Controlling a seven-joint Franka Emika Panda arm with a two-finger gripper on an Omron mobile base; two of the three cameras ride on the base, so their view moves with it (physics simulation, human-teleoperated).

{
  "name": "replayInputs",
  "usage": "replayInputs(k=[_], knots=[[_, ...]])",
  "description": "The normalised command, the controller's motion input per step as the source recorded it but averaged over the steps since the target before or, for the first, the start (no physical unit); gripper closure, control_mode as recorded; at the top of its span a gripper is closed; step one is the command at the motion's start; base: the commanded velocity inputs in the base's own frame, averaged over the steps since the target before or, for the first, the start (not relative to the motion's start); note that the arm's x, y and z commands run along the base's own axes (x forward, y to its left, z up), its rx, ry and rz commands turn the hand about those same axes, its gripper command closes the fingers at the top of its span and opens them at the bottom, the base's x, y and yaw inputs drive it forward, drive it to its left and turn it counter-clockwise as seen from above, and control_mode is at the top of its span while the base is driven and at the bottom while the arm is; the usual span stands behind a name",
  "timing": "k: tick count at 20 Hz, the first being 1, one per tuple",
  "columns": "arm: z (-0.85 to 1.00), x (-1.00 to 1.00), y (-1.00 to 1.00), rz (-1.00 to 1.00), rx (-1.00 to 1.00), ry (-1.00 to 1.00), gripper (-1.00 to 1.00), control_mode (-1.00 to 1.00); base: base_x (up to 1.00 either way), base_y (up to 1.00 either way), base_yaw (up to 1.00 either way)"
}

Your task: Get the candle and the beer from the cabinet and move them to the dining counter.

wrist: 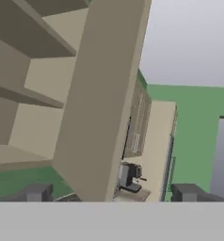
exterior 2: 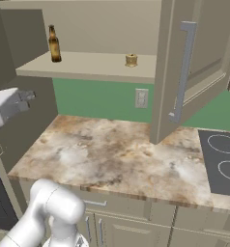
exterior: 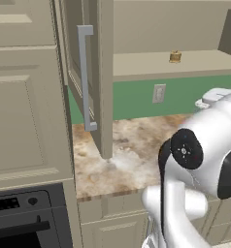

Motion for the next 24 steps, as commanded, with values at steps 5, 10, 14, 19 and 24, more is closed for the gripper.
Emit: replayInputs(k=[5,10,14,19,24], knots=[[0.01,0.81,0.35,-0.18,0.01,-0.14,-1.0,-1.0,0.0,0.0,0.0],[0.0,0.78,-0.08,0.0,0.11,-0.16,-1.0,-1.0,0.0,0.0,0.0],[0.11,0.58,-0.4,0.0,0.1,-0.05,-1.0,-1.0,0.0,0.0,0.0],[0.32,0.29,-0.8,-0.01,0.11,0.02,-1.0,-1.0,0.0,0.0,0.0],[0.2,0.08,-0.87,0.0,0.09,0.02,-1.0,-1.0,0.0,0.0,0.0]])
